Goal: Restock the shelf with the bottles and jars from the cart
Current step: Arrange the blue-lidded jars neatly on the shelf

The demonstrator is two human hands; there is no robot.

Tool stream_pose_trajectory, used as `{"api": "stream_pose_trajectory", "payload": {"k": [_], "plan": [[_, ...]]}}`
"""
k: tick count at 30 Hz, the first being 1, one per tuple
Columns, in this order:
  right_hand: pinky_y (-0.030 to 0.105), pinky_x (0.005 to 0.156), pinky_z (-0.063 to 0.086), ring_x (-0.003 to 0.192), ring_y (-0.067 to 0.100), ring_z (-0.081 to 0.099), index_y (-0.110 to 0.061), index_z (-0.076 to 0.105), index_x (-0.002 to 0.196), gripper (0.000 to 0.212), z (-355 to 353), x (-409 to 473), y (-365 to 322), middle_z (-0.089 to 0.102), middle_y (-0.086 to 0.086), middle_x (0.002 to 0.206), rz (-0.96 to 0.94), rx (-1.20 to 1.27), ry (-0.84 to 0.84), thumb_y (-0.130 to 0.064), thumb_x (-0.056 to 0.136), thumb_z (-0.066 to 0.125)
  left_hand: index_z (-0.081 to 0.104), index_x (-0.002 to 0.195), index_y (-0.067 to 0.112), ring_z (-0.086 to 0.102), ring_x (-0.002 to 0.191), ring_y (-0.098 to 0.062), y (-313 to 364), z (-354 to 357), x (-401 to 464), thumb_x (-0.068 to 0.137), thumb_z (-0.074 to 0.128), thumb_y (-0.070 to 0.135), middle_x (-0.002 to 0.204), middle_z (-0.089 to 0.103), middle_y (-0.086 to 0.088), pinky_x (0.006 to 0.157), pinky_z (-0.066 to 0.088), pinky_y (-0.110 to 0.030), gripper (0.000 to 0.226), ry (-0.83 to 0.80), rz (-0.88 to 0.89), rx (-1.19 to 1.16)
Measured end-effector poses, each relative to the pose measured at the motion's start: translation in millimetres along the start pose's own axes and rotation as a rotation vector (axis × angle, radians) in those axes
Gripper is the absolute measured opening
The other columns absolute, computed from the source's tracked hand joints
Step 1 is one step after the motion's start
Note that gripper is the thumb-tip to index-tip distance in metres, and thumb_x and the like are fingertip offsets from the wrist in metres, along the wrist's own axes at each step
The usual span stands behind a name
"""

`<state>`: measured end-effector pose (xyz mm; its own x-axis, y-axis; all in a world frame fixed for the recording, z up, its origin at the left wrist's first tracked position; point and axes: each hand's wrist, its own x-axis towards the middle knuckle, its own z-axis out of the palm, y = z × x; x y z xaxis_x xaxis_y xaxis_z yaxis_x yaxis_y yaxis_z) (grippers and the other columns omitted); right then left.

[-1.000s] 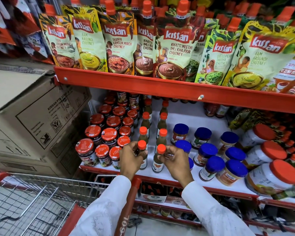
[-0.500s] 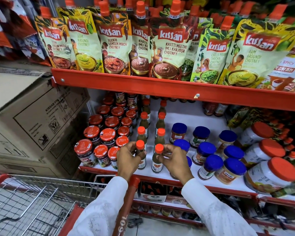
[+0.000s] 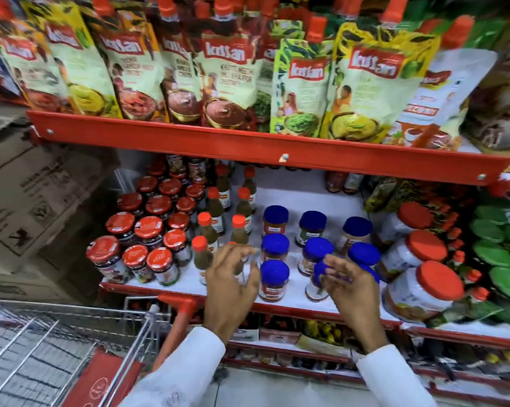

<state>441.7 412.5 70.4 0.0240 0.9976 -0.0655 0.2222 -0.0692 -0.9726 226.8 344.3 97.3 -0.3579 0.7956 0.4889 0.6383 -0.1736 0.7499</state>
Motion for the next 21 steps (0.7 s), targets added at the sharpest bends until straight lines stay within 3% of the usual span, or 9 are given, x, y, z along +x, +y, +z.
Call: {"api": "stream_pose_trajectory", "payload": {"k": [2,5,7,9,12,15,21], "plan": [[0.019,0.062,0.055,0.087,0.029,0.061,0.001,0.059,0.12,0.041,-19.5,11.1,3.5,0.064,0.016,0.116,0.051,-0.028,0.028,0.018,0.083,0.055,0.066,0.101,0.024,0.061,0.085,-0.01,11.0,29.3,-7.5,0.082,0.064,0.015,0.098,0.068,0.005,0.08,0.051,-0.021,0.021,-0.177,-0.095,-0.021],[0.031,0.079,0.055,0.1,0.029,0.063,-0.002,0.056,0.125,0.047,-32.9,23.1,8.5,0.062,0.007,0.113,0.044,-0.222,-0.024,0.012,0.08,0.058,0.063,0.111,0.022,0.065,0.085,-0.016,23.9,71.6,-19.1,0.083,0.064,0.025,0.103,0.069,0.001,0.078,0.056,-0.032,0.029,-0.406,-0.224,0.028],[0.045,0.084,0.056,0.102,0.034,0.064,-0.004,0.059,0.116,0.041,-30.8,25.0,4.6,0.063,0.01,0.102,-0.017,-0.357,-0.091,0.01,0.077,0.058,0.06,0.118,0.017,0.066,0.086,-0.019,31.8,92.9,-23.1,0.084,0.066,0.026,0.104,0.069,-0.001,0.075,0.056,-0.032,0.036,-0.48,-0.276,0.084],[0.039,0.072,0.053,0.087,0.033,0.064,-0.014,0.061,0.099,0.032,-27.7,26.7,-1.5,0.064,0.012,0.09,-0.12,-0.534,-0.142,0.008,0.076,0.056,0.06,0.12,0.014,0.063,0.079,-0.015,38.0,109.7,-24.4,0.085,0.067,0.022,0.098,0.068,0.001,0.064,0.049,-0.017,0.036,-0.499,-0.372,0.071],[0.036,0.067,0.049,0.08,0.032,0.061,-0.011,0.059,0.096,0.029,-23.5,33.7,-6.2,0.064,0.012,0.087,-0.132,-0.653,-0.216,0.008,0.076,0.051,0.065,0.115,0.013,0.063,0.077,-0.011,41.4,125.6,-24.3,0.085,0.07,0.02,0.1,0.073,-0.002,0.05,0.037,0.0,0.03,-0.469,-0.473,0.022],[0.033,0.063,0.041,0.073,0.026,0.053,-0.012,0.052,0.083,0.021,-23.0,38.9,-6.9,0.055,0.007,0.077,-0.09,-0.696,-0.226,0.007,0.079,0.046,0.071,0.101,0.01,0.059,0.071,-0.011,42.7,132.6,-23.9,0.084,0.071,0.016,0.083,0.07,-0.001,0.048,0.037,0.0,0.018,-0.415,-0.496,0.036],[0.026,0.05,0.035,0.064,0.023,0.05,-0.017,0.049,0.069,0.024,-26.6,35.0,-3.4,0.05,0.001,0.064,-0.079,-0.631,-0.212,0.007,0.075,0.05,0.071,0.109,0.011,0.061,0.076,-0.014,41.1,135.3,-25.6,0.087,0.064,0.008,0.096,0.077,-0.008,0.062,0.041,-0.014,0.023,-0.366,-0.52,0.06]]}}
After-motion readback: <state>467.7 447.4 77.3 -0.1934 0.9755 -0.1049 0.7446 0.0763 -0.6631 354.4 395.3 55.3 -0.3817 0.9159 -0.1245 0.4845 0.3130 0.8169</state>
